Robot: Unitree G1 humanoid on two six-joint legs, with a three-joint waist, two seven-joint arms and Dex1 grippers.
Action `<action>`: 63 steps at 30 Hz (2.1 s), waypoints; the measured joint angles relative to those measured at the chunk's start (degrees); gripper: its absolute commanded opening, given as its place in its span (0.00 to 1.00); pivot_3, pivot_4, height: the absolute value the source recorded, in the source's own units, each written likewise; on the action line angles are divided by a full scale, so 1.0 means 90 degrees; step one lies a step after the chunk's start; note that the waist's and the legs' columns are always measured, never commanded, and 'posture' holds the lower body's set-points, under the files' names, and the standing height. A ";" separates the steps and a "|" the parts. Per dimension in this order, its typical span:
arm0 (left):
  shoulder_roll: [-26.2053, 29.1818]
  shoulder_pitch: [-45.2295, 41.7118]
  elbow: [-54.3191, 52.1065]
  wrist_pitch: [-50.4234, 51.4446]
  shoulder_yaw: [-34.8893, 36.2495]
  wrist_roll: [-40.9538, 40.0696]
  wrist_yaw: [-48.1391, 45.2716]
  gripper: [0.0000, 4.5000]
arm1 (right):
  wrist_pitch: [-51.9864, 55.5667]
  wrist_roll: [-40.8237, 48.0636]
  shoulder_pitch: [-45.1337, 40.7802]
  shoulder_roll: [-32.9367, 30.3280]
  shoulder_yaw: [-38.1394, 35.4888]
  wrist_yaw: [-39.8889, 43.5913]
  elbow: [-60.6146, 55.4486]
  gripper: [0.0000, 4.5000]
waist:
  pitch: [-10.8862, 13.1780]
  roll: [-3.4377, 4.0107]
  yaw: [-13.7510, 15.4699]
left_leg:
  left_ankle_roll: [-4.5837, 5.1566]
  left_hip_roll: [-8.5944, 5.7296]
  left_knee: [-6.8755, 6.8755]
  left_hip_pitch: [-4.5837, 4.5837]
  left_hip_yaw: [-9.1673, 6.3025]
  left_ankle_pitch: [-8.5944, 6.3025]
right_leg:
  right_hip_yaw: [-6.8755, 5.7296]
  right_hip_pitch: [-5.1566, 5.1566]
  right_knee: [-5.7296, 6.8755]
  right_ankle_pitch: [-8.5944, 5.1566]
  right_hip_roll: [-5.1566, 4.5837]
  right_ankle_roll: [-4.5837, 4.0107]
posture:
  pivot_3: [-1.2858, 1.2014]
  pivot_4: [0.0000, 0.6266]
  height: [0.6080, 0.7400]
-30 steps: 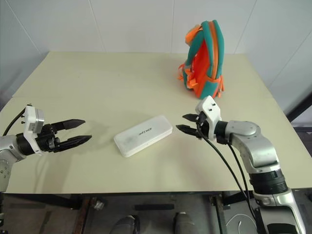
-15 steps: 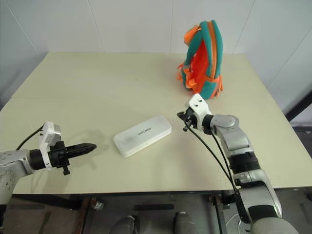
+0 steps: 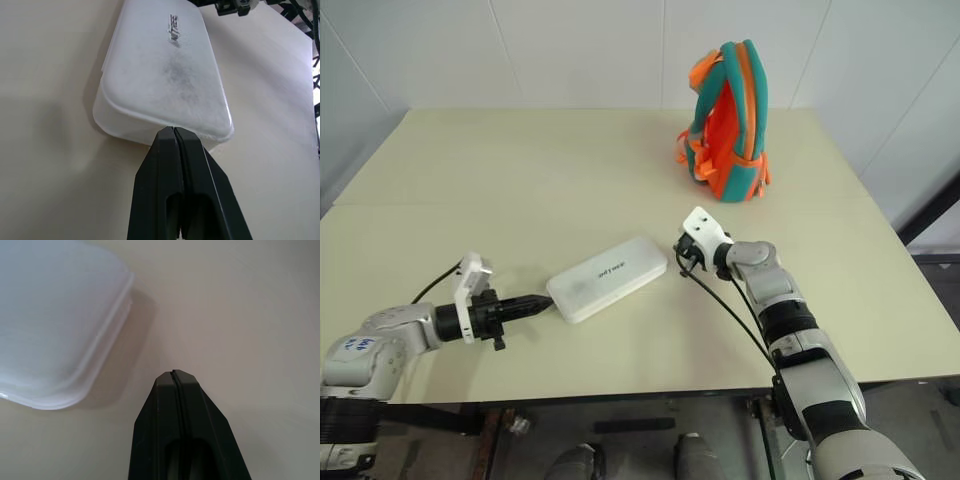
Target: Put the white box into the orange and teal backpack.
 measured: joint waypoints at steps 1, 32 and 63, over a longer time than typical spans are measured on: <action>0.0000 -0.0002 0.0011 0.0000 -0.0037 0.0014 -0.0016 0.01 | 0.0006 0.0000 0.0010 0.0017 0.0000 0.0018 -0.0009 0.00 | 0.0000 0.0000 0.0001 | 0.0000 0.0000 0.0000 0.0000 0.0000 0.0000 | 0.0000 0.0000 0.0000 0.0000 0.0000 0.0000 | 0.52 0.24 1.00; 0.0006 -0.0238 0.0386 -0.0331 0.0053 0.0562 0.0009 0.01 | 0.2327 0.0454 0.1448 -0.1041 0.0279 0.2162 -0.3613 0.00 | 0.0000 0.0000 0.0051 | 0.0003 -0.0001 0.0008 -0.0003 -0.0002 -0.0003 | -0.0001 0.0000 -0.0003 0.0000 -0.0001 0.0000 | 0.52 0.24 1.00; 0.0422 -0.0046 -0.0328 0.0337 -0.0400 0.0558 -0.0462 0.01 | 0.3277 0.0995 0.2400 -0.1961 0.0342 0.2278 -0.5230 0.00 | 0.0000 -0.0001 0.0113 | 0.0006 -0.0002 0.0022 -0.0003 -0.0007 -0.0005 | -0.0001 0.0006 -0.0006 -0.0001 -0.0001 -0.0002 | 0.52 0.24 1.00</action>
